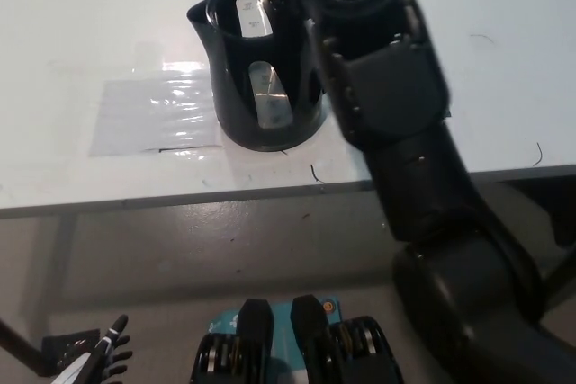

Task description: The robot uses its right hand to push down on the lid of a kettle kept in the middle of the desk to close it

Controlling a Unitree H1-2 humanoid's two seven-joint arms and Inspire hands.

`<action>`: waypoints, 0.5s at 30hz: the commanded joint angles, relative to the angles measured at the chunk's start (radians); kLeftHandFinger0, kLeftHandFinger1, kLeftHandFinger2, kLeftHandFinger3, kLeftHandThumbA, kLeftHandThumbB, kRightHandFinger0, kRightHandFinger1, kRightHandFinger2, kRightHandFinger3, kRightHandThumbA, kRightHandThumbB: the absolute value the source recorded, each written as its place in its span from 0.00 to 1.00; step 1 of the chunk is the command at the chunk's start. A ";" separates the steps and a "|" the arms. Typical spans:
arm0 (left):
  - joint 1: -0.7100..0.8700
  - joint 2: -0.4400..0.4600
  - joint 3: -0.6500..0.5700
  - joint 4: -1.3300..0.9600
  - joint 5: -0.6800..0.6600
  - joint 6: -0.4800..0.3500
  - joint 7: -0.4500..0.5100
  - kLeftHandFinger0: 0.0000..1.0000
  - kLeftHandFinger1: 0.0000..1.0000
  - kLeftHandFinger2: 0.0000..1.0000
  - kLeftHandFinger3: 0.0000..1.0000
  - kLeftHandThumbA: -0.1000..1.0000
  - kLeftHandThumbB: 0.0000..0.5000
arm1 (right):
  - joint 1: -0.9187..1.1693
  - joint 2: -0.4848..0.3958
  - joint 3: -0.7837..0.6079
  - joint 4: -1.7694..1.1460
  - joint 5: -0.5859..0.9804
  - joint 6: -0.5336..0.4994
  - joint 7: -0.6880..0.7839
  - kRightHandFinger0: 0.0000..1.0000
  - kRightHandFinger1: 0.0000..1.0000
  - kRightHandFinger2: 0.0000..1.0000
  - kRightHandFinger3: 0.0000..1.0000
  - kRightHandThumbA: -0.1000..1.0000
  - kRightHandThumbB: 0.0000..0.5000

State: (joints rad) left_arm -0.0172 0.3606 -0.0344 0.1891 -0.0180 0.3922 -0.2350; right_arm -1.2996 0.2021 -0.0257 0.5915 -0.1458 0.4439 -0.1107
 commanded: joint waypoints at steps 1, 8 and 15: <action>-0.004 0.016 -0.008 -0.027 0.009 0.013 -0.016 1.00 1.00 1.00 1.00 1.00 0.19 | -0.086 0.026 0.011 0.016 -0.008 -0.052 -0.067 1.00 1.00 1.00 1.00 0.30 0.19; -0.013 0.018 -0.003 -0.027 0.004 0.014 -0.021 1.00 1.00 1.00 1.00 1.00 0.16 | -0.056 0.044 0.016 0.019 0.001 -0.072 -0.078 1.00 1.00 1.00 1.00 0.31 0.17; -0.011 0.021 0.005 -0.033 -0.001 0.016 -0.022 1.00 1.00 1.00 1.00 1.00 0.15 | -0.041 0.032 0.017 0.012 0.007 -0.084 -0.074 1.00 1.00 1.00 1.00 0.32 0.17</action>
State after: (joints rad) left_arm -0.0222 0.3607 -0.0396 0.1852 -0.0179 0.4017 -0.2472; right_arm -1.2961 0.2346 -0.0198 0.6180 -0.1431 0.4202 -0.1633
